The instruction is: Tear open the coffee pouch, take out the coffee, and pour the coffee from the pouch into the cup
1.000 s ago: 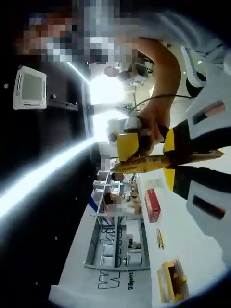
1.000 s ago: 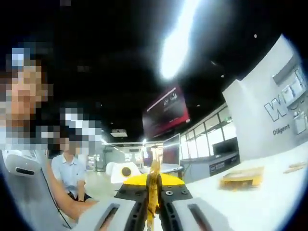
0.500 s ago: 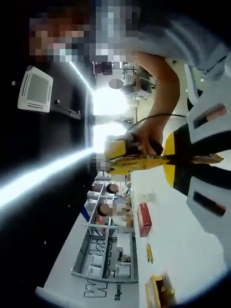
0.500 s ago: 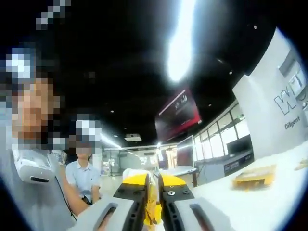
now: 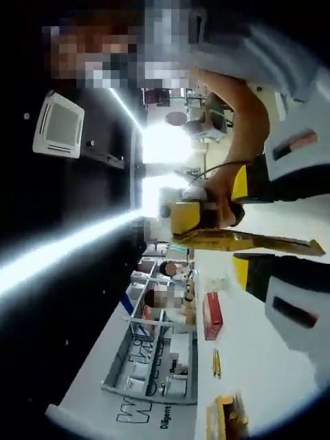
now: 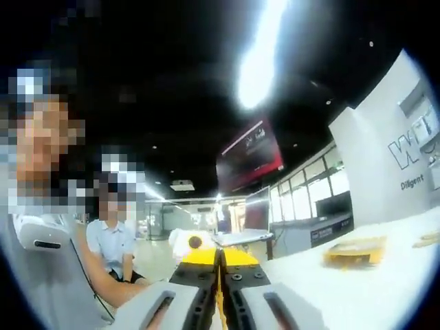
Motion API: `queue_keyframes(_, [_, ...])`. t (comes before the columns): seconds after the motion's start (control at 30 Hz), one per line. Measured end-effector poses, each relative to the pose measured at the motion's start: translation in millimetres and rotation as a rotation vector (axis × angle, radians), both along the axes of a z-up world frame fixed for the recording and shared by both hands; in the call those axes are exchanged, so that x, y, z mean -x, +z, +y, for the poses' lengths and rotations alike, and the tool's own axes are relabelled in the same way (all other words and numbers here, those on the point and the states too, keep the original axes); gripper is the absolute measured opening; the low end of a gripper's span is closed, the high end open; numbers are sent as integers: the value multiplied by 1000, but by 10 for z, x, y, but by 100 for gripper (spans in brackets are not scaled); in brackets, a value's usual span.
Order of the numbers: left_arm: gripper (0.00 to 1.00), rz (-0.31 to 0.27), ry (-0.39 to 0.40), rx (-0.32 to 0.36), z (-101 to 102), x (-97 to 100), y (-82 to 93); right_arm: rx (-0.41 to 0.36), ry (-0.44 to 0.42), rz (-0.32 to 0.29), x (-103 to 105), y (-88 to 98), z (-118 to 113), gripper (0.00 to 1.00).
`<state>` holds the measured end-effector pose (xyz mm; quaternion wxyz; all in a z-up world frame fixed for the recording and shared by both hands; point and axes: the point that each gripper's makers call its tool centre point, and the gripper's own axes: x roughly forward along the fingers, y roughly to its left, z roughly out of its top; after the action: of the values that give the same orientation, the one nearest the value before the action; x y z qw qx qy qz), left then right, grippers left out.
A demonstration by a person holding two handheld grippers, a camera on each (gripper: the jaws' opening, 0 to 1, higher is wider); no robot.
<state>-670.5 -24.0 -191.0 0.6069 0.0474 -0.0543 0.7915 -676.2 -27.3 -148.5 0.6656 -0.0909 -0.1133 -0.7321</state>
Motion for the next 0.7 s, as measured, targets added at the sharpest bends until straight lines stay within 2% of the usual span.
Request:
queue_keyframes(0.07, [16, 29, 13, -26, -27, 26, 84, -5, 4, 0, -17, 0, -3, 1])
queue_keyframes(0.17, [9, 14, -24, -32, -24, -21, 81, -4, 4, -2, -37, 15, 13, 1])
queue_keyframes(0.2, [8, -3, -27, -25, -22, -29, 64, -19, -3, 8, -33, -5, 9, 2])
queue_keyframes(0.33, [6, -10, -3, -59, -30, -31, 100, 4, 1, 21, -65, 21, 2, 3])
queue_keyframes(0.37, [6, -9, -5, -60, -34, -37, 99, 13, 6, 16, -72, 29, 2, 6])
queue_keyframes(0.4, [5, -9, -8, -61, -35, -45, 102, 20, 41, -1, -112, 31, -6, 13])
queue_keyframes(0.47, [5, -14, -15, -66, -50, -54, 113, -21, 48, -9, -125, -33, -49, 18])
queue_keyframes(0.53, [5, -4, -6, -56, -65, -48, 108, -53, 40, 7, -135, -76, -85, 17])
queue_keyframes(0.7, [7, -13, -16, -27, -36, -73, 65, -61, 36, 3, -111, -101, -104, 10])
